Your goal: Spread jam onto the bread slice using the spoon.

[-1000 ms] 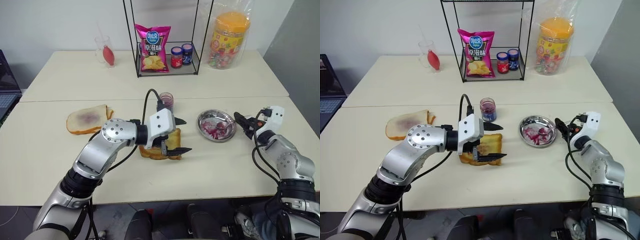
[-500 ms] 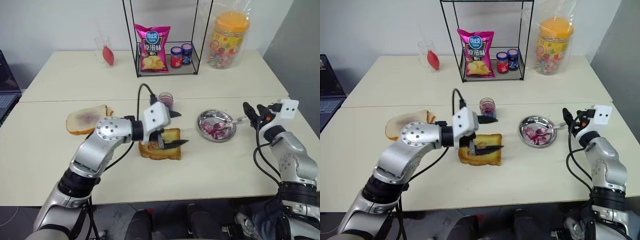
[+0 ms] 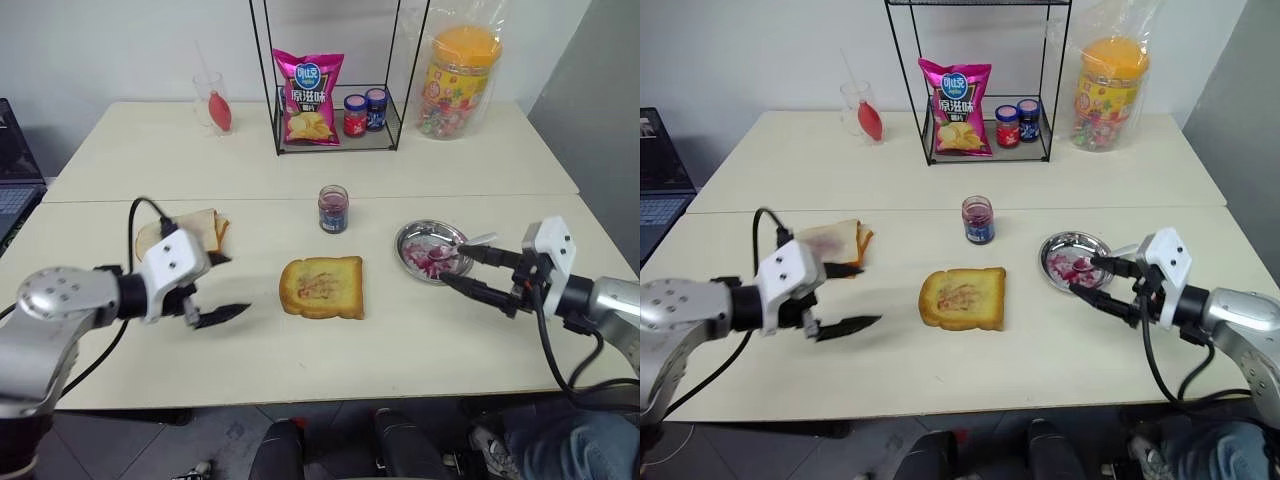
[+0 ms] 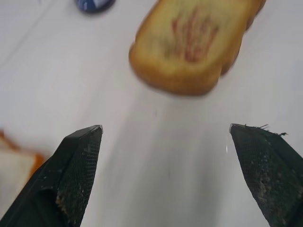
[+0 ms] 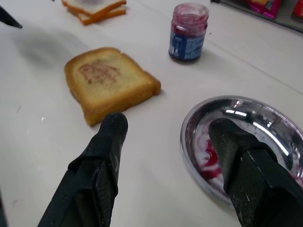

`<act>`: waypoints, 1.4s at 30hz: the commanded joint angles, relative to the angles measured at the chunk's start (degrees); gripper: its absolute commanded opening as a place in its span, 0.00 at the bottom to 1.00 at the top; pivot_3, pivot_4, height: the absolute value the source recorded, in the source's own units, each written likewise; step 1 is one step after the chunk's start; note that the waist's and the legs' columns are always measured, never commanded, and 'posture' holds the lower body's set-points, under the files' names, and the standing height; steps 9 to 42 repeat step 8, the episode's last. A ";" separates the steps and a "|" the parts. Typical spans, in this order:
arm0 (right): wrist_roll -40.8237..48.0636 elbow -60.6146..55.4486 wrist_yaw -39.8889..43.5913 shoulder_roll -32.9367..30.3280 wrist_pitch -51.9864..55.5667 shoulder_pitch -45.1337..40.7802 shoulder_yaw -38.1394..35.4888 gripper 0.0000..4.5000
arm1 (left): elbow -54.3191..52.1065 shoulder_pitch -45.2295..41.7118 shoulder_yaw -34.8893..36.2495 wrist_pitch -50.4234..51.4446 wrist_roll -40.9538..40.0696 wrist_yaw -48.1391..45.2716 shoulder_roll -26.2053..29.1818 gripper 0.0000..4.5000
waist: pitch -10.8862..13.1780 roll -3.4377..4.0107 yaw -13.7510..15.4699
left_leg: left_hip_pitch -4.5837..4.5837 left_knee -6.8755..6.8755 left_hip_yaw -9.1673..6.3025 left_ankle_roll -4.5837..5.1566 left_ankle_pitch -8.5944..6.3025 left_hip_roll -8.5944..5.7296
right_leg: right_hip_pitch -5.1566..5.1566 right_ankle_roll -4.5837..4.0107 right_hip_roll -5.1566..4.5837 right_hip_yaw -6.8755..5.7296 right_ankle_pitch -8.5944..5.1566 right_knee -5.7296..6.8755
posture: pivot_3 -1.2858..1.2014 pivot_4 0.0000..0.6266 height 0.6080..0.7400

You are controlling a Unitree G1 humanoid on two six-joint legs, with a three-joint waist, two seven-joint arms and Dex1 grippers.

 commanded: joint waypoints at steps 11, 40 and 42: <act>-1.63 -0.56 6.28 -4.07 -2.69 6.89 -9.27 0.69 | -1.57 2.89 7.80 0.08 -2.83 0.25 0.12 1.00 | 0.00 -0.10 0.29 | 0.00 0.03 0.03 0.00 0.00 -0.03 | 0.02 0.00 -0.06 0.00 0.00 -0.02 | 0.52 0.24 1.00; -1.63 -0.56 6.28 -4.07 -2.69 6.89 -9.27 0.69 | -1.57 2.89 7.80 0.08 -2.83 0.25 0.12 1.00 | 0.00 -0.10 0.29 | 0.00 0.03 0.03 0.00 0.00 -0.03 | 0.02 0.00 -0.06 0.00 0.00 -0.02 | 0.52 0.24 1.00; -1.63 -0.56 6.28 -4.07 -2.69 6.89 -9.27 0.69 | -1.57 2.89 7.80 0.08 -2.83 0.25 0.12 1.00 | 0.00 -0.10 0.29 | 0.00 0.03 0.03 0.00 0.00 -0.03 | 0.02 0.00 -0.06 0.00 0.00 -0.02 | 0.52 0.24 1.00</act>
